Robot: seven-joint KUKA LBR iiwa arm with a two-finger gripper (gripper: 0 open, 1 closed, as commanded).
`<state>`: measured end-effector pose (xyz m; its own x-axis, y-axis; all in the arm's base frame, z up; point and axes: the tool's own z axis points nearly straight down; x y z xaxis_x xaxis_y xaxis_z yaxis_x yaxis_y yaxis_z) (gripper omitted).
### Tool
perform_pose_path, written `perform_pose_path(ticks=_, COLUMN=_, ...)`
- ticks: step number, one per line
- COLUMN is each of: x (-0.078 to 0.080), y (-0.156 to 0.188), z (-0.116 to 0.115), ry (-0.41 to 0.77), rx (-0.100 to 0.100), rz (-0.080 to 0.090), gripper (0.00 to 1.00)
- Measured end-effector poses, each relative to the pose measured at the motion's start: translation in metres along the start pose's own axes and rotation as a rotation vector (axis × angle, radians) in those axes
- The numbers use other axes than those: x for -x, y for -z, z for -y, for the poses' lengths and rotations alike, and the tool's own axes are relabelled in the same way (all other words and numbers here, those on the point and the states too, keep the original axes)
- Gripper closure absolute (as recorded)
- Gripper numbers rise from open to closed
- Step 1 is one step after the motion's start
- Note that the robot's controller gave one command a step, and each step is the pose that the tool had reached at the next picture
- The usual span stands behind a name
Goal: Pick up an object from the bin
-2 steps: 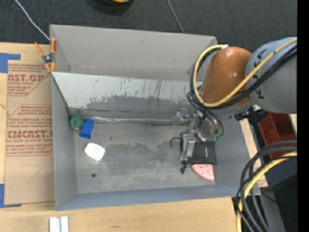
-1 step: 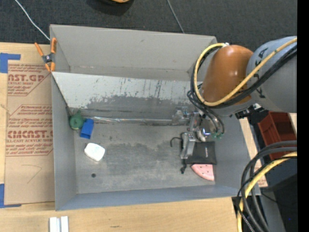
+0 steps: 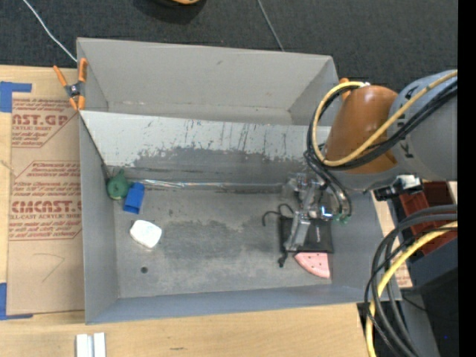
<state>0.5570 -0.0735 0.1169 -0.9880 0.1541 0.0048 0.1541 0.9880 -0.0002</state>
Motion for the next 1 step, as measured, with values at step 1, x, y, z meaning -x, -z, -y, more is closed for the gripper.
perform_pose_path(ticks=1, x=0.0063, y=-0.0112, z=0.0139, ry=0.031, rx=-0.001, rz=0.007, gripper=0.0)
